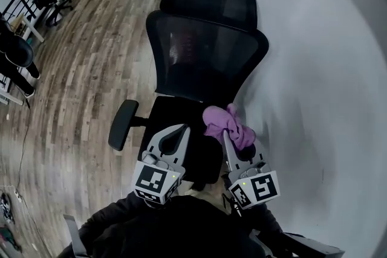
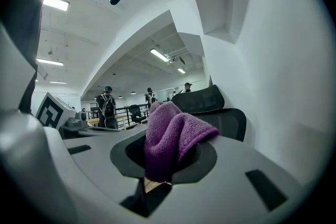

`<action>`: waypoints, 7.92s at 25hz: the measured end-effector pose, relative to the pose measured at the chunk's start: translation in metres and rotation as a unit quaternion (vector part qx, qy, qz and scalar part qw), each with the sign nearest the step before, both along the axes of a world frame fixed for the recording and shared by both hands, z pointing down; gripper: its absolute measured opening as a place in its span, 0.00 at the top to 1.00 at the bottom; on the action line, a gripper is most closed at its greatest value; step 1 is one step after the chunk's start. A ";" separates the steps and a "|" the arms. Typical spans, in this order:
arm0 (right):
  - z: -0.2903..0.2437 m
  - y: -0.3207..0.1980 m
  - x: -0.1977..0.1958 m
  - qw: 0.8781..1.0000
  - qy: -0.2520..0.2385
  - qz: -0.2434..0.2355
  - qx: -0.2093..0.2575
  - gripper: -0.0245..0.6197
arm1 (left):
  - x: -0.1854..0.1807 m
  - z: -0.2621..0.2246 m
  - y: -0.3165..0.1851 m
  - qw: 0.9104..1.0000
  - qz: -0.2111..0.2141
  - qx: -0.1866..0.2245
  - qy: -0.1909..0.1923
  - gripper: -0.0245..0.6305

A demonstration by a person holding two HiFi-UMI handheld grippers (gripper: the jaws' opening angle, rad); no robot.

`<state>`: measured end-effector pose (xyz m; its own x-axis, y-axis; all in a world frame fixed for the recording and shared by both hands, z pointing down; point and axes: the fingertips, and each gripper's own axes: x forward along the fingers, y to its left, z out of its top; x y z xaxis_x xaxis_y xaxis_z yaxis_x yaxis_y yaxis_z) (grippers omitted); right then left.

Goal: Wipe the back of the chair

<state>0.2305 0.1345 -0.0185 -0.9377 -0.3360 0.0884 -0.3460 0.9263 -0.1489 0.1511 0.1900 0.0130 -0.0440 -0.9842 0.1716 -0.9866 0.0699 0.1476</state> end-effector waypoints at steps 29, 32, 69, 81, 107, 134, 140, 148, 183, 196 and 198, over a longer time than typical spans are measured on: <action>-0.060 -0.164 -0.245 0.999 -0.030 0.015 0.034 0.85 | -0.200 -0.074 -0.175 0.998 0.031 0.061 -0.012 0.96; -0.087 -0.181 -0.275 0.997 -0.046 0.006 0.060 0.85 | -0.213 -0.067 -0.169 0.998 0.022 0.057 -0.006 0.96; -0.083 -0.356 -0.359 0.965 0.147 0.164 0.144 0.85 | -0.225 0.005 -0.149 0.999 0.017 -0.020 0.033 0.96; -0.083 -0.378 -0.299 0.946 0.186 0.228 0.136 0.85 | -0.198 0.000 -0.157 0.998 0.051 -0.011 0.030 0.96; -0.091 -0.383 -0.231 0.934 0.183 0.286 0.112 0.85 | -0.172 -0.012 -0.153 0.996 0.088 -0.002 0.031 0.96; -0.073 -0.354 -0.333 0.954 0.184 0.213 0.104 0.85 | -0.224 -0.007 -0.112 0.999 0.016 -0.004 0.039 0.96; -0.075 -0.344 -0.355 0.963 0.168 0.184 0.103 0.85 | -0.230 -0.008 -0.105 0.999 0.000 -0.010 0.041 0.96; -0.077 -0.322 -0.391 0.972 0.149 0.147 0.103 0.85 | -0.249 -0.007 -0.089 0.999 -0.034 -0.016 0.039 0.96; -0.073 -0.256 -0.420 0.980 0.135 0.081 0.119 0.86 | -0.247 -0.012 -0.060 0.998 -0.055 -0.004 0.040 0.96; -0.064 -0.257 -0.416 0.982 0.132 0.077 0.112 0.86 | -0.248 -0.009 -0.065 0.998 -0.041 -0.007 0.039 0.96; -0.059 -0.262 -0.409 0.981 0.134 0.082 0.110 0.86 | -0.246 -0.006 -0.065 0.998 -0.040 -0.008 0.038 0.96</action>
<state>-0.1788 -0.1274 -0.0773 -0.8225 -0.5188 0.2330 -0.4923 0.8547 0.1648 -0.0953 0.1252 0.0074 -0.1090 -0.9752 0.1929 -0.9638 0.1512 0.2197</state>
